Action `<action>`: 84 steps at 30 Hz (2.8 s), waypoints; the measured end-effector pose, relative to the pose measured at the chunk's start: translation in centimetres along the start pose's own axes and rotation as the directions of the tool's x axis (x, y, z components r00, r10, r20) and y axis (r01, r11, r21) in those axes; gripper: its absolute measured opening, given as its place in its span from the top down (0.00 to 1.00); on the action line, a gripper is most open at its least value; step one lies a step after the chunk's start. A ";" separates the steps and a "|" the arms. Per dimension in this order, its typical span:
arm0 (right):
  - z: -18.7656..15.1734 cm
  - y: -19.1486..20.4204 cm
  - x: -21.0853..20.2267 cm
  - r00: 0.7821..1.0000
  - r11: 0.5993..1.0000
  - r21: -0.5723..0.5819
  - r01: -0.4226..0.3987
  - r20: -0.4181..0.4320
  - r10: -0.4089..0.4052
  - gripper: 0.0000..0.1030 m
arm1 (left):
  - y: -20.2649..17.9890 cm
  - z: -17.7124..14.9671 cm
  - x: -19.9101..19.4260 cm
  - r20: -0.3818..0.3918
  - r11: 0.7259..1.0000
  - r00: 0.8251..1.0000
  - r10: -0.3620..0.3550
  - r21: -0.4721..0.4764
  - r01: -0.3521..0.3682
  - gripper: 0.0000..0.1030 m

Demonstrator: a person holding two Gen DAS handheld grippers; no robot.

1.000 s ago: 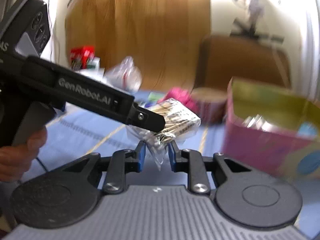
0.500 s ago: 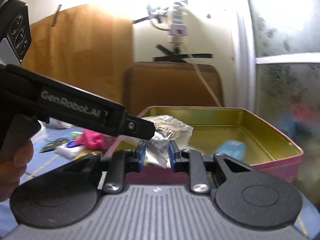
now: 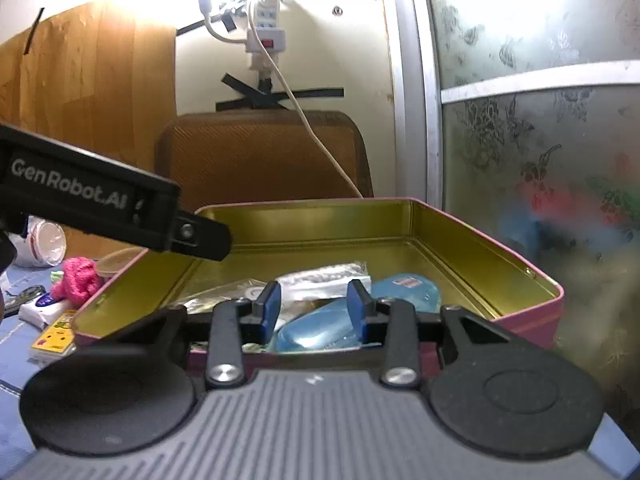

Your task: Organize soft objects

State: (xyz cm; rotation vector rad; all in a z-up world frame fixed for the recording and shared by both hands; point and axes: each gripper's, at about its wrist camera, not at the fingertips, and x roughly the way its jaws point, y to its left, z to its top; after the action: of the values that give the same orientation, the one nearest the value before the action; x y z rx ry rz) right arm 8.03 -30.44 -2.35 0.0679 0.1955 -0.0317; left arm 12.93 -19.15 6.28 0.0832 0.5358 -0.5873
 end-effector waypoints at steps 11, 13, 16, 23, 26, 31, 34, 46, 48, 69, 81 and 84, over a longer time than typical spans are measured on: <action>0.9 2.9 -2.2 0.996 0.995 0.035 -0.092 0.028 0.091 0.62 | 7.8 -5.8 -7.7 0.003 0.986 0.994 0.106 -0.127 -0.105 0.23; 1.0 4.1 -2.7 0.992 0.992 0.023 -0.126 0.034 0.125 0.62 | 10.0 -7.2 -8.8 -0.017 0.974 0.987 0.161 -0.161 -0.161 0.23; 1.0 6.7 -3.2 0.981 0.981 -0.020 -0.192 0.027 0.192 0.62 | 13.6 -9.2 -10.0 -0.061 0.939 0.964 0.259 -0.217 -0.266 0.22; 0.2 13.3 -2.2 0.934 0.920 -0.163 -0.357 -0.085 0.348 0.62 | 19.6 -12.7 -12.6 -0.102 0.844 0.894 0.437 -0.298 -0.447 0.22; 0.9 15.6 0.1 0.925 0.904 -0.197 -0.378 -0.119 0.361 0.62 | 20.9 -13.1 -13.5 -0.077 0.826 0.908 0.413 -0.388 -0.409 0.22; 1.6 18.5 5.7 0.931 0.914 -0.208 -0.348 -0.187 0.312 0.62 | 20.4 -13.3 -14.3 -0.034 0.825 0.903 0.428 -0.394 -0.406 0.20; 1.2 20.1 8.4 0.936 0.915 -0.244 -0.322 -0.227 0.269 0.64 | 19.7 -13.1 -14.3 -0.015 0.824 0.888 0.459 -0.367 -0.432 0.09; 0.4 20.3 -1.4 0.875 0.821 -0.306 -0.483 -0.212 0.436 0.94 | 21.1 -13.7 -15.9 0.021 0.777 0.873 0.487 -0.467 -0.422 0.05; -0.8 20.4 -3.7 0.852 0.790 -0.320 -0.523 -0.238 0.467 0.94 | 21.5 -13.8 -15.9 0.012 0.768 0.877 0.480 -0.487 -0.414 0.05; -3.4 16.6 -5.5 0.823 0.816 -0.154 -0.557 -0.231 0.519 0.55 | 19.1 -13.2 -14.1 -0.079 0.777 0.839 0.538 -0.339 -0.530 0.05; -4.1 15.3 -3.7 0.791 0.826 0.000 -0.564 -0.285 0.541 0.49 | 19.3 -13.1 -13.2 -0.133 0.762 0.824 0.551 -0.323 -0.561 0.04; -4.1 15.1 -3.6 0.786 0.825 0.018 -0.565 -0.290 0.545 0.49 | 19.5 -13.2 -13.1 -0.146 0.758 0.825 0.546 -0.333 -0.560 0.02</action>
State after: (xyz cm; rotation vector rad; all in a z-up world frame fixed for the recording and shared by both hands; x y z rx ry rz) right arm 4.29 -15.03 -4.70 0.0575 0.4598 0.5849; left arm 8.42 6.69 0.11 -0.0995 0.6171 0.1066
